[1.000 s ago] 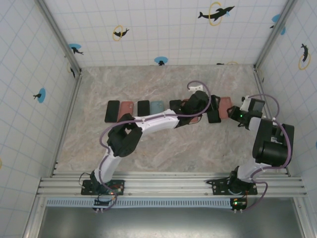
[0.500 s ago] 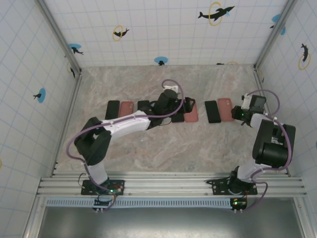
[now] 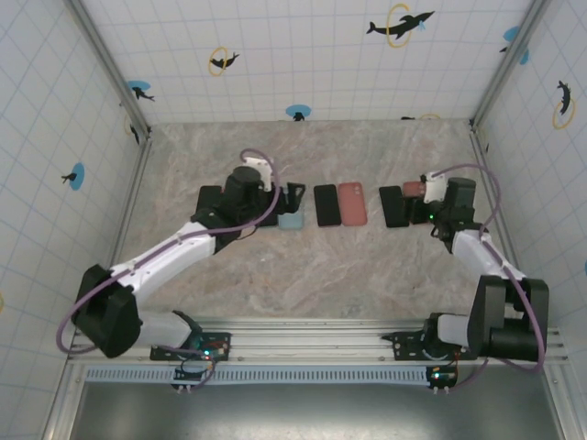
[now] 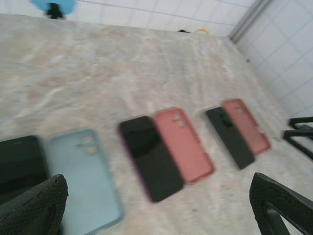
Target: Take the phone out of the phone case
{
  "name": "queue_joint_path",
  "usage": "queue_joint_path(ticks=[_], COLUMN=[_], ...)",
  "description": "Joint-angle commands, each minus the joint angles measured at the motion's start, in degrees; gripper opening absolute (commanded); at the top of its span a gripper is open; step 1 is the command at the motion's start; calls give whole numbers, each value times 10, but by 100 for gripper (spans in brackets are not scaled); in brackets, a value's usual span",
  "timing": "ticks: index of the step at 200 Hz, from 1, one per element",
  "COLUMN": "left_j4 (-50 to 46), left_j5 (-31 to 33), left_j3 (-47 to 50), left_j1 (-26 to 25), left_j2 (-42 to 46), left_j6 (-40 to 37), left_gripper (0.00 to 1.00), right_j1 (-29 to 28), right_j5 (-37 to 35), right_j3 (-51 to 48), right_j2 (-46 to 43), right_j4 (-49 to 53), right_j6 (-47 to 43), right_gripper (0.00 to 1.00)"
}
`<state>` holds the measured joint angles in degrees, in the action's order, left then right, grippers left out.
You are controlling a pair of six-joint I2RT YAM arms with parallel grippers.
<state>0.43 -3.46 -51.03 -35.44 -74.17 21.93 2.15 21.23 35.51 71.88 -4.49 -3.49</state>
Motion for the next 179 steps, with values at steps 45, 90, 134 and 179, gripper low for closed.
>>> queue_joint_path(ticks=[45, 90, 134, 179], left_j4=[77, 240, 413, 540], left_j5=[-4, 5, 34, 34], left_j3=[253, 412, 479, 484], left_j1=[229, 337, 346, 347], left_j2=[142, 183, 111, 15], left_j6=[-128, -142, -153, -156], left_gripper=[98, 98, 98, 98], right_j1=[-43, -53, -4, -15], right_j5=[-128, -247, -207, -227], right_j3=[-140, -248, -372, -379], right_j2=[-69, -100, -100, -26], right_j4=[-162, -265, -456, -542], right_j6=[68, 63, 82, 81], right_gripper=[99, 99, 99, 99])
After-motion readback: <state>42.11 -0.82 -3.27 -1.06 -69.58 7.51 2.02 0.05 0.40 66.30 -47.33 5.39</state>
